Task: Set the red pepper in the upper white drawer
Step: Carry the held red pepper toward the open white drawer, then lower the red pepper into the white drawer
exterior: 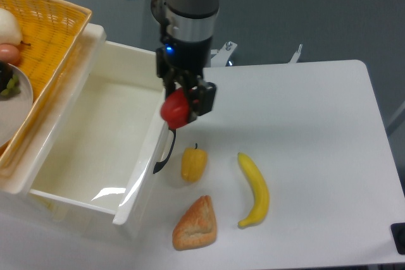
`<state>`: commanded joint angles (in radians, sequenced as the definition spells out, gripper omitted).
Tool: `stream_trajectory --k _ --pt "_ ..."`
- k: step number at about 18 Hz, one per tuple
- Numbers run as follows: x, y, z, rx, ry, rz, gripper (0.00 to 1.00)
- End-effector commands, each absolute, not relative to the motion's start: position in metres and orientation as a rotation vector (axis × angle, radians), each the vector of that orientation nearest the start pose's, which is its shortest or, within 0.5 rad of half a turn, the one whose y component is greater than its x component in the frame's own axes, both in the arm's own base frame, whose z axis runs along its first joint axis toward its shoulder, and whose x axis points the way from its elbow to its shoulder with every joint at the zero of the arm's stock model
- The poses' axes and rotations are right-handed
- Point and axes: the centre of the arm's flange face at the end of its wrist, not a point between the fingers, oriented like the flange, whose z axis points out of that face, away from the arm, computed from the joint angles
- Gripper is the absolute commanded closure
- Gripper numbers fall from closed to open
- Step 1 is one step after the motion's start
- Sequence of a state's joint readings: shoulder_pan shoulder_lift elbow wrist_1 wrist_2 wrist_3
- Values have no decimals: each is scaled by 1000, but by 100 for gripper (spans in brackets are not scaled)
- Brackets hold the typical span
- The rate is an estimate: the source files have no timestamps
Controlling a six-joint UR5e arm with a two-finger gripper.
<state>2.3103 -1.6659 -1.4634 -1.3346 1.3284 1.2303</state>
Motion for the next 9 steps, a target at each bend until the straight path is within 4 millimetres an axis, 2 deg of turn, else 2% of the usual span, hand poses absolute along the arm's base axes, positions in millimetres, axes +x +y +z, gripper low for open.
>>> stream_trajectory --k 3,6,9 --pt "-229 526 518 -2695 772 54 82" --pt "-210 533 516 -2687 811 16 82" --pt "-200 535 499 -2688 816 -45 82"
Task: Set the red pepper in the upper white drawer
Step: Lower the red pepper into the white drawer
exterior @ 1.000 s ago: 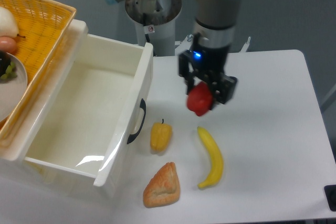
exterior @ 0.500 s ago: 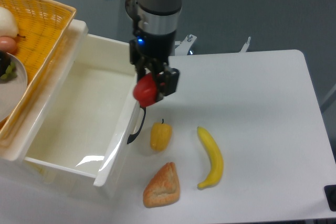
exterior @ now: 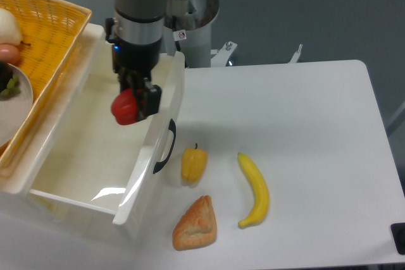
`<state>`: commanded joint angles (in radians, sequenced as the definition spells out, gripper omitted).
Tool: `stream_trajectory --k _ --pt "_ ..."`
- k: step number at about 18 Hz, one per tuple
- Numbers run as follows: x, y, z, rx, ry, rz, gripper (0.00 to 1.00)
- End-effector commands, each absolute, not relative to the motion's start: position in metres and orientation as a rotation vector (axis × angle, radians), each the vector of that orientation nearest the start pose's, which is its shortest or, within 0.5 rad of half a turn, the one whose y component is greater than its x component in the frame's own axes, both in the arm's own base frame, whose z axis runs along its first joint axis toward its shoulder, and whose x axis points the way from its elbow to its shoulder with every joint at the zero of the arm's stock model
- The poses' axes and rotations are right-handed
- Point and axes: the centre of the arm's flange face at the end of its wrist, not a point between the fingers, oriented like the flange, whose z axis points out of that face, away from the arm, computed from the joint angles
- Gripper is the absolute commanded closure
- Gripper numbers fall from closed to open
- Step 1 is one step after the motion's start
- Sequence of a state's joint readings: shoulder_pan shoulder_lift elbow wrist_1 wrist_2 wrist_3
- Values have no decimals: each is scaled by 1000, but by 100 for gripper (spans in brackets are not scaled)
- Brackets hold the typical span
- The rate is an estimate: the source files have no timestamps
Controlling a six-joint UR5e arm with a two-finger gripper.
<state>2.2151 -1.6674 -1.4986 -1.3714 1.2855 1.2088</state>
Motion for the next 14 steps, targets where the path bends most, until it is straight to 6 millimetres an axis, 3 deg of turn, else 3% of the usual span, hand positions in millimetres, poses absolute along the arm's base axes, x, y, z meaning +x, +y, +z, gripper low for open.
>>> stream_trajectory --k 7,14 --pt "-189 542 473 -2698 860 -105 82" --pt "-196 553 448 -2718 869 -155 82"
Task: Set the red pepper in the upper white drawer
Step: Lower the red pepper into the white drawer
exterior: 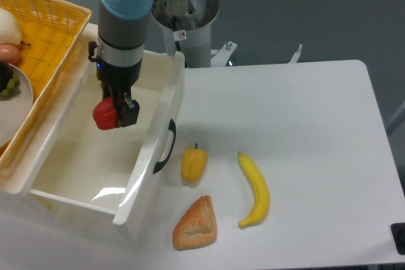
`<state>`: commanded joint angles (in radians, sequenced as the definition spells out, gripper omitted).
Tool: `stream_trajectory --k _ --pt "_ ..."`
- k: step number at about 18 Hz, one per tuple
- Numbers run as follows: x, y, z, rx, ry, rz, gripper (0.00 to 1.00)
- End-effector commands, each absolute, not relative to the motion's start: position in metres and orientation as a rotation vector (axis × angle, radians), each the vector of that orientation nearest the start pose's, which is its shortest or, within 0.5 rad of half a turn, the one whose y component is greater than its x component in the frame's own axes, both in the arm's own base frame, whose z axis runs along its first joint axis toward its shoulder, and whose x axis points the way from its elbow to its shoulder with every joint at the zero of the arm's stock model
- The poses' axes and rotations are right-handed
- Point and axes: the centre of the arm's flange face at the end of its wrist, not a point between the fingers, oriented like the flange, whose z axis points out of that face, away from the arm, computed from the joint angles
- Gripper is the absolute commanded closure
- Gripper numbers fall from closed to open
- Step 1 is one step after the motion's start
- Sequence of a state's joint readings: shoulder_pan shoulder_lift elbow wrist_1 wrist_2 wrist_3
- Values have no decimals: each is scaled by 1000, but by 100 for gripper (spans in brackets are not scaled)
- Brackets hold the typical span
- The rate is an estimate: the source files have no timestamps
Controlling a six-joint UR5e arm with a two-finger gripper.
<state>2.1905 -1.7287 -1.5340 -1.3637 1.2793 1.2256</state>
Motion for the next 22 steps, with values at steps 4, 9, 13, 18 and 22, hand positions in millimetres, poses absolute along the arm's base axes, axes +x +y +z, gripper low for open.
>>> stream_trajectory --k 4,9,13,18,22 --pt "-199 556 440 -2699 944 -161 82" --pt "-200 563 426 -2667 1007 -199 82" --pt "-200 569 413 -2670 1024 -226 82" --pt "-199 573 401 -2679 1034 -249 81" --pt "-196 570 388 -2675 1062 -263 77"
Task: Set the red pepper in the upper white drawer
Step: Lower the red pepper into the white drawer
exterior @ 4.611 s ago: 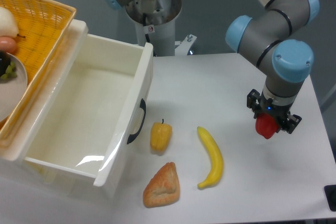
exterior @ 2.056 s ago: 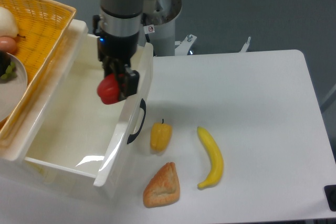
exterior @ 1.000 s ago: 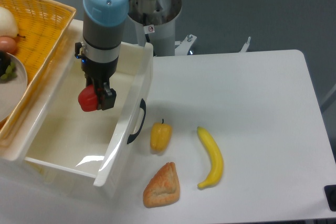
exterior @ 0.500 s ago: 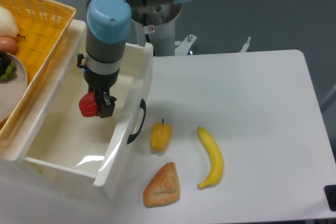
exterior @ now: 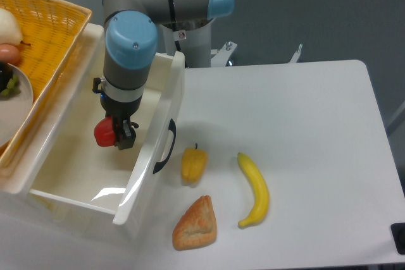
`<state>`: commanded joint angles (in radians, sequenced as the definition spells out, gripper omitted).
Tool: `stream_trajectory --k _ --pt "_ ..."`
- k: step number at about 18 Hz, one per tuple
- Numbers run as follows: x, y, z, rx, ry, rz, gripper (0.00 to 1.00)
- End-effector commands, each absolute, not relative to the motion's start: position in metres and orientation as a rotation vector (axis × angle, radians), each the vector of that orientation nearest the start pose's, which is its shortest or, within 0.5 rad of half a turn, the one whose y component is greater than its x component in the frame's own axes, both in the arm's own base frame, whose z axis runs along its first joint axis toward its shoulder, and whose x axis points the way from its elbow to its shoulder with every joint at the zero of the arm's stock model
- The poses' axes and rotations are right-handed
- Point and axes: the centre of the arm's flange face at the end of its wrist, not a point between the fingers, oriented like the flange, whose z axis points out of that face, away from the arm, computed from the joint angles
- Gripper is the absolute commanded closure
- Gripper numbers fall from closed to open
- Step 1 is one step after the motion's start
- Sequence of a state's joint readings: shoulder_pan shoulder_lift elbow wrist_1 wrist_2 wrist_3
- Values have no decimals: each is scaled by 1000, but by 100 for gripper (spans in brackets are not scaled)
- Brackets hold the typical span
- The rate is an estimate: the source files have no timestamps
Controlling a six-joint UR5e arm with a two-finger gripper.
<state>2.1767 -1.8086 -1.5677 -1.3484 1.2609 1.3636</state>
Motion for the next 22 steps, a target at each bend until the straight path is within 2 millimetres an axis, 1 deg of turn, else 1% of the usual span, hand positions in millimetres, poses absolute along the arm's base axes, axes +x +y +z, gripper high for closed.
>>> stream_trajectory --k 5,7,8,12,13,15,18,19,21,22 --pt "-195 570 387 -2675 1066 -267 68" --pt "-195 570 385 -2678 1064 -271 57" --pt "-194 570 385 -2677 1061 -273 48" --pt "-194 570 382 -2682 1055 -279 26" --pt "-193 568 379 -2685 1055 -285 24" --pt "-193 568 378 -2682 1057 -281 24" --pt "-193 568 378 -2682 1057 -281 16" --pt "-193 568 378 -2681 1057 -279 15" --pt "-193 568 381 -2678 1054 -266 8" --pt "-194 569 383 -2670 1052 -249 6"
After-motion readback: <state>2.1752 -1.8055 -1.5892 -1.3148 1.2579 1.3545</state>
